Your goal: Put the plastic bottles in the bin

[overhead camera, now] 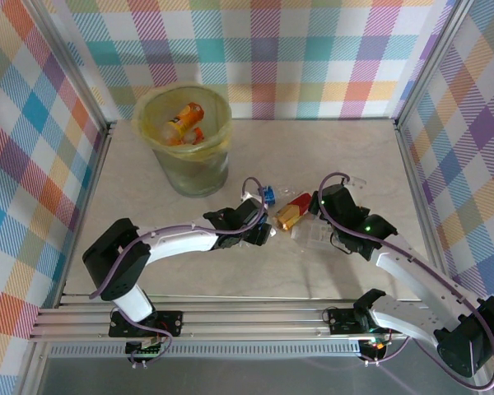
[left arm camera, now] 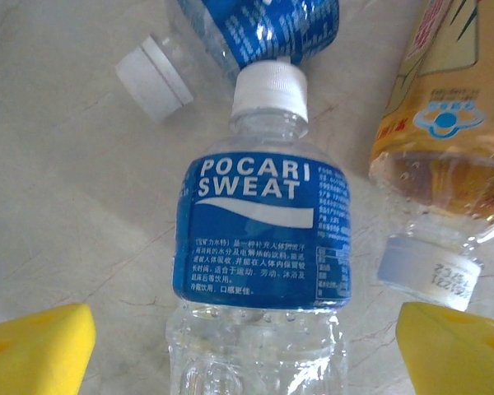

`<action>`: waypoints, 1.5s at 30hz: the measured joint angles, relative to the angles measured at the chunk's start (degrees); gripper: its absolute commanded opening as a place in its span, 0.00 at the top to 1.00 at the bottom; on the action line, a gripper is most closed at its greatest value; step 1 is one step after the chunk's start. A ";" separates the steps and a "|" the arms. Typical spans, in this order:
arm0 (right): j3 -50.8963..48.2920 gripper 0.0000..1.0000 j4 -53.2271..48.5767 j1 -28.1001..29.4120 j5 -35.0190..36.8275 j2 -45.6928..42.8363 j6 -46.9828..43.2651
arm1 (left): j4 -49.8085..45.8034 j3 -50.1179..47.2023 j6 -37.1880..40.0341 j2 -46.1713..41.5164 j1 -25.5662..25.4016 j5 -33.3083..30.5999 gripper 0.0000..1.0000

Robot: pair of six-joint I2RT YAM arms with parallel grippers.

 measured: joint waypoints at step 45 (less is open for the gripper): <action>-0.33 0.00 0.24 0.00 -1.49 0.11 -0.07 | -3.63 0.42 -3.45 4.79 2.93 2.64 0.30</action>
